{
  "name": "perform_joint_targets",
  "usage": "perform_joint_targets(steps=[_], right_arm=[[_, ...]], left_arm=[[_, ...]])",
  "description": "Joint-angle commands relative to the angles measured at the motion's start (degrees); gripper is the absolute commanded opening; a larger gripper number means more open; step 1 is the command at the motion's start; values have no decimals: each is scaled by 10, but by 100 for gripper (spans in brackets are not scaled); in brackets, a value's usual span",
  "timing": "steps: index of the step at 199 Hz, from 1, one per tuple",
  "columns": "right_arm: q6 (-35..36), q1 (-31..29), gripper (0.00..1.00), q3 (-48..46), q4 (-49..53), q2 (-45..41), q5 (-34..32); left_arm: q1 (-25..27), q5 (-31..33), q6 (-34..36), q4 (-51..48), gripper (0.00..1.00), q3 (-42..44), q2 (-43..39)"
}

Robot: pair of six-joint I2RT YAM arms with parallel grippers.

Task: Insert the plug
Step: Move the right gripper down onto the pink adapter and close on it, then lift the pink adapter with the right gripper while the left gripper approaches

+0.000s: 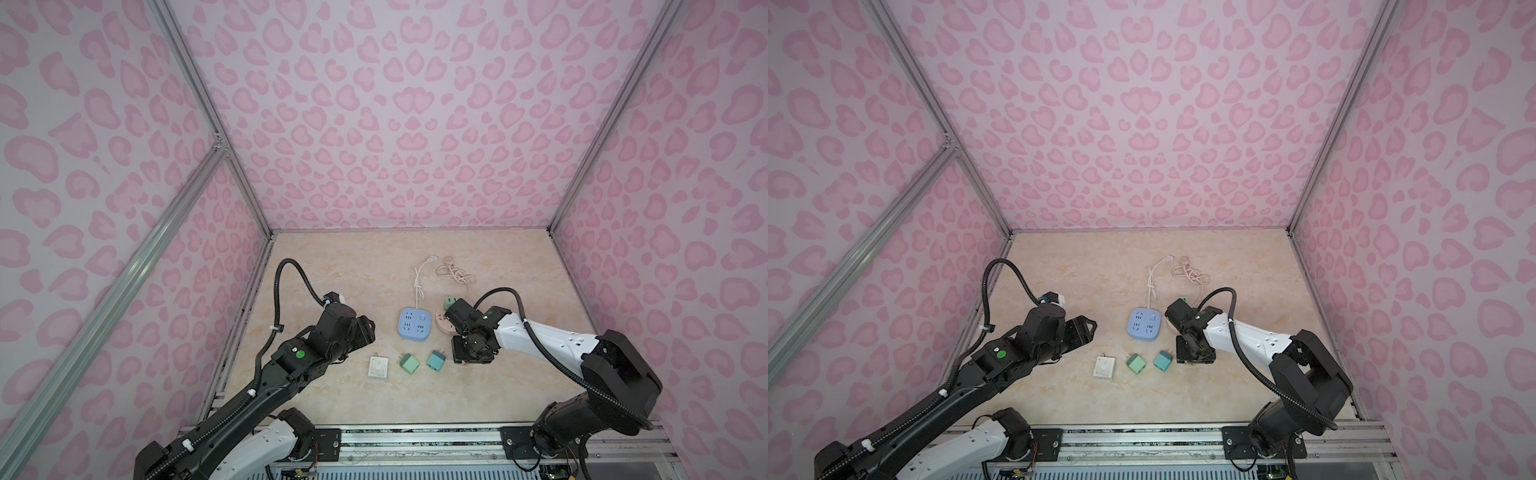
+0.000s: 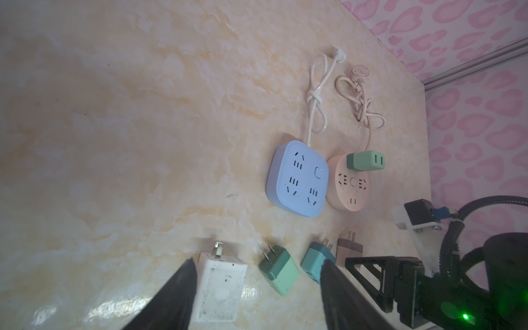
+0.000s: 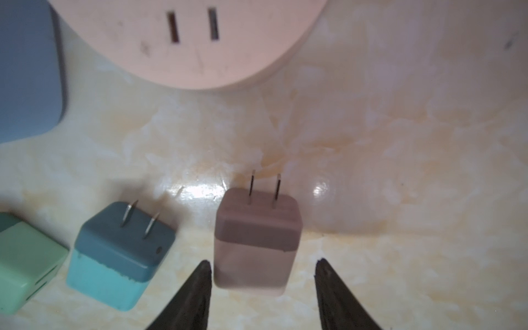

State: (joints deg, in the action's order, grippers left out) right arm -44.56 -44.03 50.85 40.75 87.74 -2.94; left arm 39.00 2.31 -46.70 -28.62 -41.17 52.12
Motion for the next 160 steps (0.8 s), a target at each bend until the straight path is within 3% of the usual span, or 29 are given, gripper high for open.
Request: perform_joint_targets(steps=[1,28,59,86,106,141,160], right_arm=[[-6,-1,56,0,-5,13,-3],[-1,-2,53,1,-10,28,-7],[3,-1,44,0,-14,42,-14],[5,-1,27,-3,-19,42,-8],[12,-5,20,4,-9,33,-5],[67,-34,6,31,17,4,1],[101,-51,4,56,49,-9,-2]], left_arm=[[0,7,-3,13,70,0,2],[0,8,-5,15,70,3,1],[1,6,-5,10,70,7,-7],[2,8,-5,7,70,12,-16],[2,1,1,1,70,10,-17],[2,-55,19,0,68,4,-3],[1,-98,28,7,67,2,14]])
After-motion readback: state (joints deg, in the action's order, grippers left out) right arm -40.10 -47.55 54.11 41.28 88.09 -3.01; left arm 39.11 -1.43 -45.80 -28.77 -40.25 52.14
